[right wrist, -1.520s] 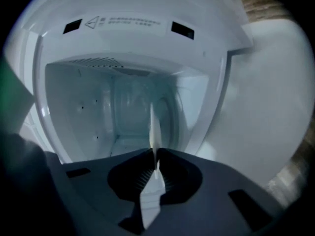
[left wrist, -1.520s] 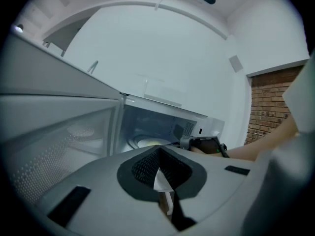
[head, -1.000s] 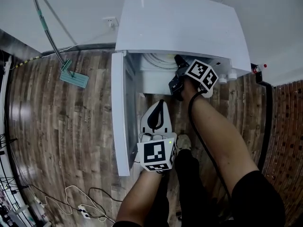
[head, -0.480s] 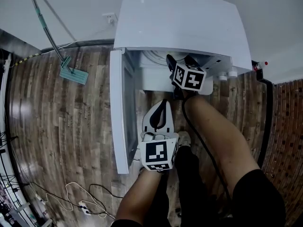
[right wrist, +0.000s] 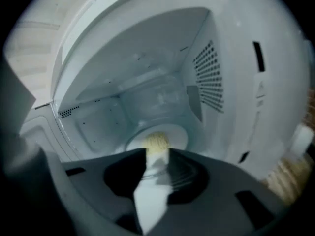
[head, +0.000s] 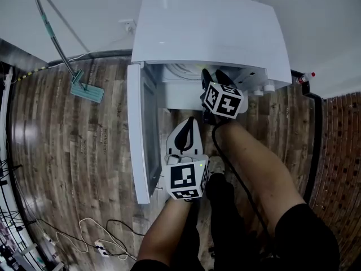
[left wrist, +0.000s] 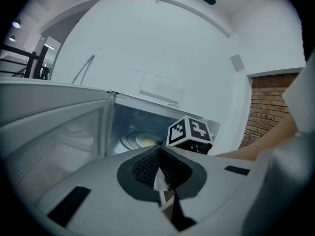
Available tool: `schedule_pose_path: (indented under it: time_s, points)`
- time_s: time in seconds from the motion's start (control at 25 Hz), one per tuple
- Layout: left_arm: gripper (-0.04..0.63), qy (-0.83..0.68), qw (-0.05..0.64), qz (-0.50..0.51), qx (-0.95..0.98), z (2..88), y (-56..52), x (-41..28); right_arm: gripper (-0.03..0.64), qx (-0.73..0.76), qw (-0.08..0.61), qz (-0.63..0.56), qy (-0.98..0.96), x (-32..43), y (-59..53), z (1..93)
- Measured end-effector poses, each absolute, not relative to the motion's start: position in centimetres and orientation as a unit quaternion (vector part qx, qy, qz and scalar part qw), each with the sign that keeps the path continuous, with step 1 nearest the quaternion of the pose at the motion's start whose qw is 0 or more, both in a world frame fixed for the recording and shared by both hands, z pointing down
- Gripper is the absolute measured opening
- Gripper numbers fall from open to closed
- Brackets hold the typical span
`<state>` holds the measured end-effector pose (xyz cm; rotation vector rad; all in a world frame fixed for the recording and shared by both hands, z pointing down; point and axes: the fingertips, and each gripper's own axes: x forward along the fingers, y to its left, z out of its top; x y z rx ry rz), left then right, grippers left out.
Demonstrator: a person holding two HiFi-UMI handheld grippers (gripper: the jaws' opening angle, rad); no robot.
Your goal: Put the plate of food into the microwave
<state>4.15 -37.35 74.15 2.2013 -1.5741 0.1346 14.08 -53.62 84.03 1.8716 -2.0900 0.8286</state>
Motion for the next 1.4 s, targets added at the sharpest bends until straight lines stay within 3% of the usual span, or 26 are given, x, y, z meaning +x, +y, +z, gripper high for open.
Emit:
schedule_pose_path:
  time_s: [0.04, 0.08, 0.24, 0.48, 0.88, 1.12, 1.4]
  points:
    - [-0.003, -0.57, 0.214, 0.051, 0.792, 73.9, -37.5, 4.1, 0.045, 0.635, 0.113, 0.287, -0.709, 14.2, -52.9, 84.0]
    - [-0.003, -0.572, 0.214, 0.054, 0.79, 73.7, -37.7, 4.0, 0.015, 0.63, 0.117, 0.293, -0.71, 14.2, -52.1, 84.0]
    - [-0.003, -0.577, 0.218, 0.061, 0.785, 72.4, -38.2, 4.3, 0.014, 0.58, 0.123, 0.301, -0.747, 13.2, -48.9, 82.6]
    - [-0.003, -0.584, 0.215, 0.048, 0.782, 67.3, -38.2, 4.9, 0.012, 0.53, 0.174, 0.193, -0.808, 12.8, -43.1, 75.7]
    - [-0.003, -0.587, 0.231, 0.038, 0.775, 53.3, -38.4, 4.8, 0.012, 0.584, 0.092, 0.17, -0.788, 14.8, -37.9, 55.9]
    - [-0.003, -0.553, 0.201, 0.097, 0.803, 42.4, -35.6, 6.1, 0.012, 0.589, 0.064, 0.172, -0.787, 16.3, -34.9, 43.5]
    - [-0.003, -0.549, 0.173, 0.079, 0.814, 31.7, -34.1, 6.0, 0.012, 0.574, 0.023, 0.123, -0.809, 15.4, -34.8, 31.9]
